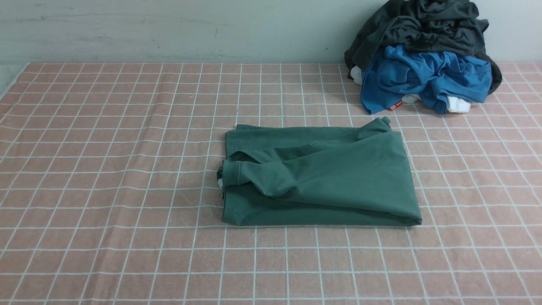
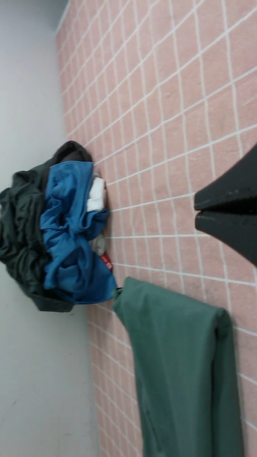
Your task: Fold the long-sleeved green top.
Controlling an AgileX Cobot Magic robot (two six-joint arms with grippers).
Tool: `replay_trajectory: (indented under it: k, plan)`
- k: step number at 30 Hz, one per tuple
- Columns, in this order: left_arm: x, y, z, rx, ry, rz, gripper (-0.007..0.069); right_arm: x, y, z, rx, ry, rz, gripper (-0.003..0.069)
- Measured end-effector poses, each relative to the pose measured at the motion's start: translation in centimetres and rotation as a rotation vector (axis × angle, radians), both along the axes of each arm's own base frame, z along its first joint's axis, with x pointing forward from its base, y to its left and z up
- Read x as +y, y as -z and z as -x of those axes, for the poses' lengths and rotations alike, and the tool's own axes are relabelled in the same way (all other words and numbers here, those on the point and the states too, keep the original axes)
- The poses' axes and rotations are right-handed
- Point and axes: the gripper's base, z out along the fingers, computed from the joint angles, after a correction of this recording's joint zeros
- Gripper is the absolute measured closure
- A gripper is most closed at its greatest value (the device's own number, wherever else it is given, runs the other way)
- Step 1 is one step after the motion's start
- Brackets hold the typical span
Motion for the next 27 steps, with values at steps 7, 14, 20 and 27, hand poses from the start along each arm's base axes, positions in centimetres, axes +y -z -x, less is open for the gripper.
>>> replay_trajectory:
  k: [7, 14, 20, 27]
  plan:
    - [0.01, 0.0, 0.05, -0.003, 0.0, 0.001, 0.0627, -0.04, 0.34, 0.07, 0.043, 0.004, -0.002, 0.0673]
    - [0.01, -0.01, 0.07, -0.004, 0.0, 0.002, 0.0627, -0.04, 0.34, 0.08, 0.044, 0.004, 0.0, 0.0673]
    - [0.01, -0.01, 0.07, -0.004, 0.0, 0.002, 0.0627, -0.04, 0.35, 0.08, 0.045, 0.004, 0.0, 0.0673]
    - [0.01, -0.01, 0.07, -0.004, 0.0, 0.002, 0.0627, -0.04, 0.35, 0.08, 0.045, 0.004, 0.001, 0.0673]
